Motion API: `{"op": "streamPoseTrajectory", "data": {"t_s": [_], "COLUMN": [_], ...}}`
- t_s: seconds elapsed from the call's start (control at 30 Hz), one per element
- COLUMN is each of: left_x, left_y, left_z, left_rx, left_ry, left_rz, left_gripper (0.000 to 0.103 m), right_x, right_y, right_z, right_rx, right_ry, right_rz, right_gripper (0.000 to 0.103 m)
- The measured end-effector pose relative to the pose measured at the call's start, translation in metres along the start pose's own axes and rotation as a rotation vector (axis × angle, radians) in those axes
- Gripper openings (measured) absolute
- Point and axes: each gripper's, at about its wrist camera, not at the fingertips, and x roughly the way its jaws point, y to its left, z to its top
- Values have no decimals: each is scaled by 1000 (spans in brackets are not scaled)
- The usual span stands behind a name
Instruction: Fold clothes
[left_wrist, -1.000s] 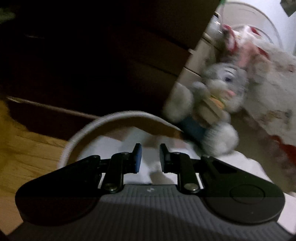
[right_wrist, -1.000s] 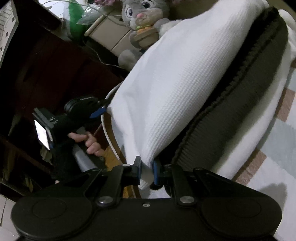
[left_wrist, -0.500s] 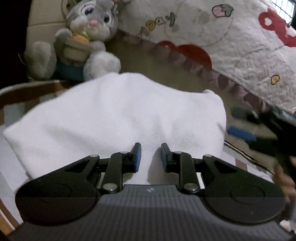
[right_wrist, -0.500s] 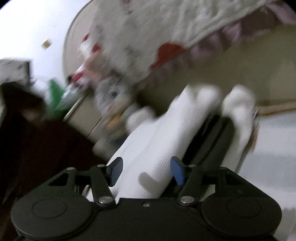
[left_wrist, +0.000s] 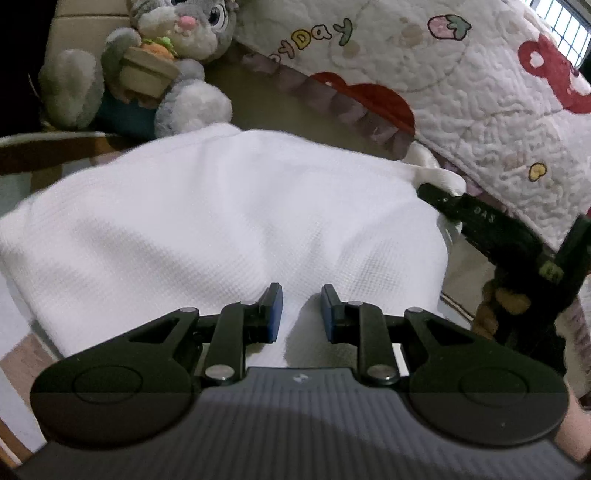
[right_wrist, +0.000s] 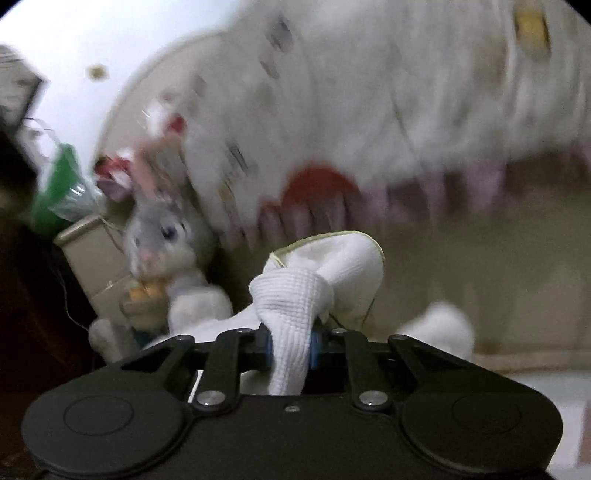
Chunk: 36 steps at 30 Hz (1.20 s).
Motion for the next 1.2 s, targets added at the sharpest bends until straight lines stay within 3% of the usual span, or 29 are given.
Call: {"op": "streamPoseTrajectory", "data": {"t_s": [0.07,0.13,0.23,0.33,0.43,0.53,0.63,0.7,0.77,0.83,0.93,1.07,1.2], "left_x": [-2,-1,4,5,6,4,1,-3,-9,-22,-44,-73,-103], "left_y": [-7,-7,-1,-8,-15,-19,-33,-49,-65,-76,-87,-102,-109], "left_z": [1,0,0,1,1,0,-6,-16,-28,-36,-40,-62,-87], "left_rx": [45,46,6,48,76,80,78,99,154,195,215,243,212], "left_ry": [8,11,17,31,31,24,0,-26,-42,-50,-59,-61,-33], "left_rz": [29,10,-26,18,70,98,210,322,441,509,496,461,305], "left_gripper": [22,22,22,22,22,22,24,34,56,59,69,81,81], "right_x": [14,32,35,30,15,-2,-56,-89,-119,-141,-170,-207,-243], "right_y": [-14,-32,-41,-41,-59,-58,-30,-6,19,41,59,69,76], "right_z": [-5,-10,-9,6,25,42,45,35,28,29,31,30,38], "right_rx": [33,87,102,91,220,197,104,66,-31,-144,-261,-305,-336], "right_ry": [55,129,142,126,129,205,195,312,415,461,510,599,584], "right_rz": [-30,-57,-77,-159,-248,-228,-150,-81,-63,-51,-64,-79,-63], "right_gripper": [24,36,39,40,44,44,49,51,52,52,51,51,51]}}
